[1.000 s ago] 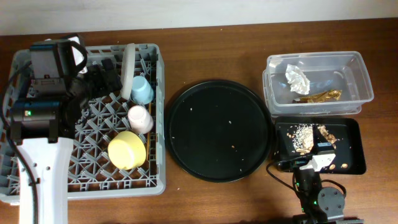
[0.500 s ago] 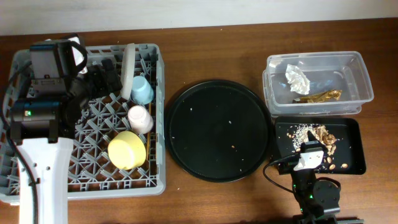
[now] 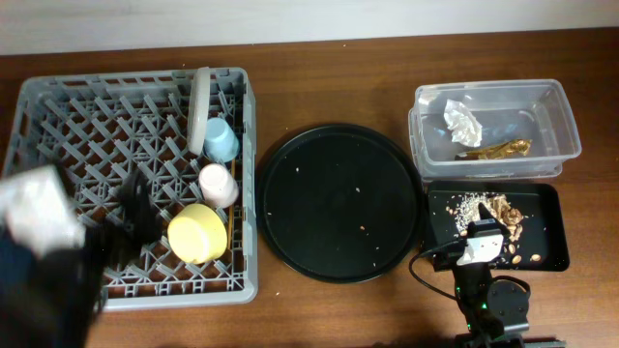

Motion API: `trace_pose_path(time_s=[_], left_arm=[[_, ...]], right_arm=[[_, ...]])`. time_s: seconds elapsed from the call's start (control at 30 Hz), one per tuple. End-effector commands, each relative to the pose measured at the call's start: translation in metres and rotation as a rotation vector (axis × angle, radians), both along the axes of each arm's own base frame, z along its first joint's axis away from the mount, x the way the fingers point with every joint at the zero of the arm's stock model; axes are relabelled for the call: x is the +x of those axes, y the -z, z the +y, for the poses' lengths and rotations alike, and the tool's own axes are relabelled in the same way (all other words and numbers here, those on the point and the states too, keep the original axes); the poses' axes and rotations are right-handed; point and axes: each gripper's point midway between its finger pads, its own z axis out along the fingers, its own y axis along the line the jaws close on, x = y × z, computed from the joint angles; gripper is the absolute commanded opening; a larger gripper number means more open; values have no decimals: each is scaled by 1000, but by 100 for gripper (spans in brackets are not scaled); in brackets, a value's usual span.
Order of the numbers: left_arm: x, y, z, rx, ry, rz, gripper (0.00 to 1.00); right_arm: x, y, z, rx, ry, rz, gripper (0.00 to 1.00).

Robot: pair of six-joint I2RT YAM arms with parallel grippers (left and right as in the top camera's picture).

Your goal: Sort waste into correct bins and load items into the dishwasher rack

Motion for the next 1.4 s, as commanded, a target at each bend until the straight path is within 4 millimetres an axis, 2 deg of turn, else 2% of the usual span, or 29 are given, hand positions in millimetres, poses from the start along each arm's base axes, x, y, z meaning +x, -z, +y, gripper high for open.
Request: trace_pose_path(time_s=[0.0, 0.03, 0.07, 0.13, 0.17, 0.23, 0.27, 0.33, 0.4, 0.43, 0.47, 0.6, 0.67, 0.77, 0.9, 1.07, 1.37], left_arm=[[-48, 65, 13, 28, -75, 66, 99], [-59, 91, 13, 28, -74, 77, 99], [-67, 126, 13, 25, -76, 97, 99], [-60, 171, 13, 24, -76, 80, 99], [-51, 181, 13, 24, -76, 42, 99], [-29, 191, 10, 13, -60, -78, 99], [-12, 185, 6, 1, -35, -215, 99], [10, 155, 1, -11, -8, -473, 99], [18, 141, 0, -28, -3, -627, 99], [22, 147, 0, -50, -4, -660, 99], [27, 162, 0, -81, -8, -652, 99], [39, 229, 3, -110, -42, -466, 99], [39, 254, 7, -99, -67, -364, 99], [39, 257, -2, 127, 31, -329, 99], [39, 258, -5, 232, 74, -321, 99], [39, 258, 1, 243, 50, -318, 99], [39, 258, 1, 243, 50, -317, 99]], right_arm=[[0, 3, 0, -3, 0, 6, 98], [0, 3, 0, -3, 0, 6, 99], [0, 3, 0, -3, 0, 6, 99], [0, 3, 0, -3, -1, 6, 99], [0, 3, 0, -3, 0, 6, 99], [0, 3, 0, -3, 0, 6, 99], [0, 3, 0, -3, 0, 6, 99], [0, 3, 0, -3, 0, 6, 99], [0, 3, 0, -3, 0, 6, 99], [0, 3, 0, -3, 0, 6, 99], [0, 3, 0, -3, 0, 6, 99], [0, 3, 0, -3, 0, 6, 99], [0, 3, 0, -3, 0, 6, 99], [0, 3, 0, -3, 0, 6, 99], [0, 3, 0, -3, 0, 6, 99], [0, 3, 0, -3, 0, 6, 99], [0, 3, 0, -3, 0, 6, 99]])
